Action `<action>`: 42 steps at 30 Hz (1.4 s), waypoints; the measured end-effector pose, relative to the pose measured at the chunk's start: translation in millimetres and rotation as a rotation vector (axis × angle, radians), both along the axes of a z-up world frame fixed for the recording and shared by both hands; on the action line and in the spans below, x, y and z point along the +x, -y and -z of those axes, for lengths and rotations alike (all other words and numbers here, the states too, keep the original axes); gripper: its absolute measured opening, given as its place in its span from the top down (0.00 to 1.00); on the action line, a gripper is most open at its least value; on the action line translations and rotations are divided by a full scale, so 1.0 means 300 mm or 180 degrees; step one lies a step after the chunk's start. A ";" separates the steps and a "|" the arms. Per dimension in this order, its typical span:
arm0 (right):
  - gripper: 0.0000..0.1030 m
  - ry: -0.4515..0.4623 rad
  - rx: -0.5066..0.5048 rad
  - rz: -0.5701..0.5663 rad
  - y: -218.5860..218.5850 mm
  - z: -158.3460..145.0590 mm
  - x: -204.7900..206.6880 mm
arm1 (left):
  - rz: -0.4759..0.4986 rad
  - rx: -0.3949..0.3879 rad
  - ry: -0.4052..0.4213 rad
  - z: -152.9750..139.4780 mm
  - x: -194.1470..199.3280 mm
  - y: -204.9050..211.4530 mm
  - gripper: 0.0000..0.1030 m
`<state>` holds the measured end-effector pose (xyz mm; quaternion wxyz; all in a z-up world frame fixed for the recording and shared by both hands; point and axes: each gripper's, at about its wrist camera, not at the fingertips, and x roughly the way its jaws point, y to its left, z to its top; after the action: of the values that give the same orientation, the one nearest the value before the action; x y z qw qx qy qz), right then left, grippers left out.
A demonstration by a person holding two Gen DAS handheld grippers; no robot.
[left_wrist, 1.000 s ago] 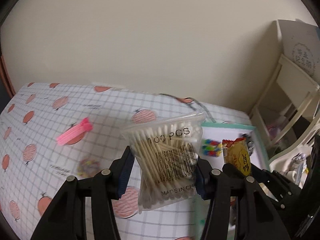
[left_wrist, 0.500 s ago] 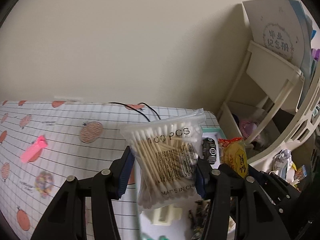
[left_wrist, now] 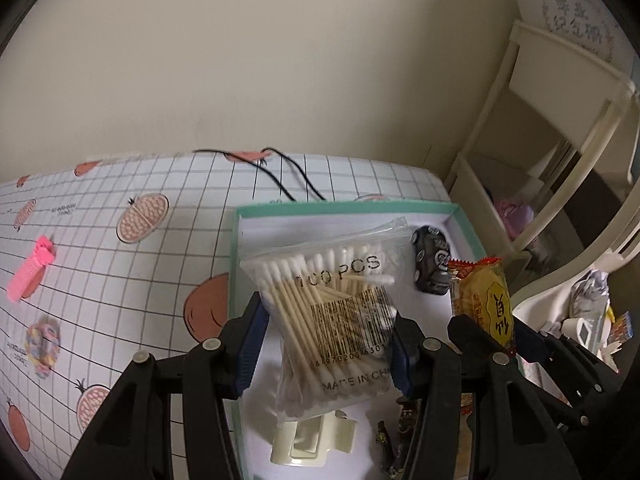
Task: Organize objects
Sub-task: 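Carry the swab pack with the left gripper while the right carries the snack to the tray, then lower both grippers into the tray and open them to release swab pack and snack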
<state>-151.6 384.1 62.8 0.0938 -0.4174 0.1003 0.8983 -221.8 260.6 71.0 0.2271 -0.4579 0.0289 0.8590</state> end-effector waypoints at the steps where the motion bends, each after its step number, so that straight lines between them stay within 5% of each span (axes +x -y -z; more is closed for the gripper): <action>1: 0.63 0.0014 -0.0004 -0.0002 0.002 0.007 -0.001 | 0.0002 -0.0003 0.0008 0.008 0.000 -0.003 0.46; 16: 0.63 0.0205 -0.0016 -0.0004 0.002 0.089 -0.025 | 0.0064 -0.0176 0.0081 0.076 0.006 -0.039 0.46; 29: 0.60 0.0206 0.0032 -0.0015 0.008 0.075 -0.026 | 0.0094 -0.0066 0.0185 0.066 0.016 -0.027 0.45; 42: 0.51 0.0078 0.0099 -0.0082 0.025 0.004 -0.012 | 0.0121 -0.0029 0.0019 0.004 0.040 -0.002 0.42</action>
<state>-155.2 376.7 61.5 0.0899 -0.4281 0.0797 0.8957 -209.8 261.1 69.8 0.2414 -0.4609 0.0409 0.8530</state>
